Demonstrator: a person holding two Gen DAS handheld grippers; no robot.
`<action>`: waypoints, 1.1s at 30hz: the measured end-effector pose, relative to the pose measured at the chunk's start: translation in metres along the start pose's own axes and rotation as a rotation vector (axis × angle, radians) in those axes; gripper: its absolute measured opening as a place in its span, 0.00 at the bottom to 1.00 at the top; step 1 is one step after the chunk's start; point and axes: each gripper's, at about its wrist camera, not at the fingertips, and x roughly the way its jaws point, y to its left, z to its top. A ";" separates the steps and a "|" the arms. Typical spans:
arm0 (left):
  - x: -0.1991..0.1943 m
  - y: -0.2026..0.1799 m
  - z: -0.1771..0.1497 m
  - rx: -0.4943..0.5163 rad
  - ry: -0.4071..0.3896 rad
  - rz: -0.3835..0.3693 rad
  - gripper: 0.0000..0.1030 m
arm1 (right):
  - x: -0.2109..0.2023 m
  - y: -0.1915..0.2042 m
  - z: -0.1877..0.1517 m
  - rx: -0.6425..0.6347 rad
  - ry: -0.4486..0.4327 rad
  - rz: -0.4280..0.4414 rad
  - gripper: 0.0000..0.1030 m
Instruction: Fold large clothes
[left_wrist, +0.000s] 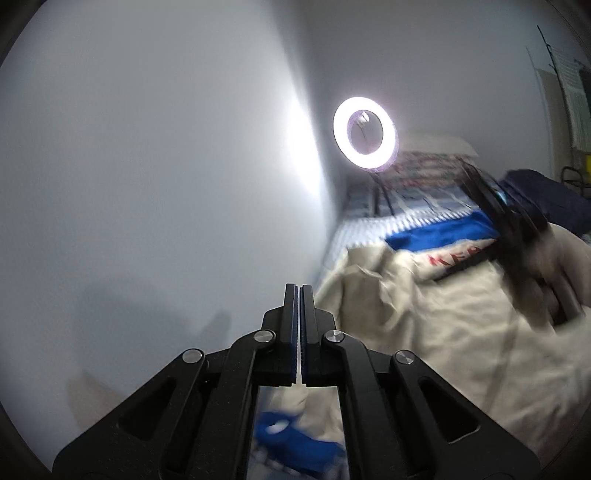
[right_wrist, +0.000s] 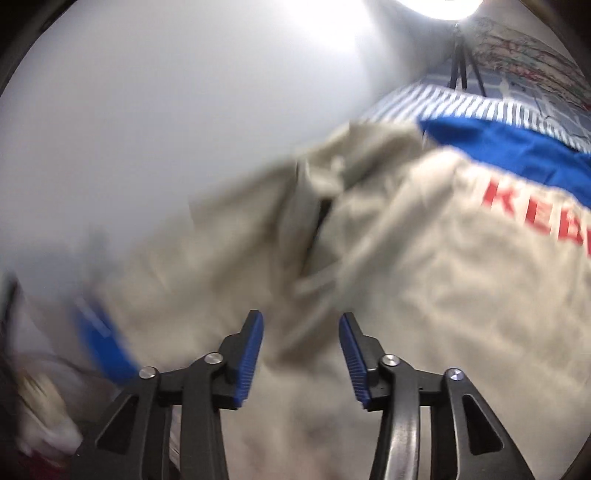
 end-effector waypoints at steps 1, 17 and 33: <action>0.002 0.000 -0.006 -0.020 0.036 -0.030 0.00 | 0.000 0.003 0.011 -0.005 -0.004 -0.006 0.50; -0.007 -0.002 -0.050 -0.074 0.167 -0.094 0.00 | 0.135 0.066 0.103 0.123 0.115 -0.025 0.58; 0.001 0.018 -0.053 -0.124 0.179 -0.049 0.00 | 0.157 0.043 0.112 0.194 0.141 -0.002 0.00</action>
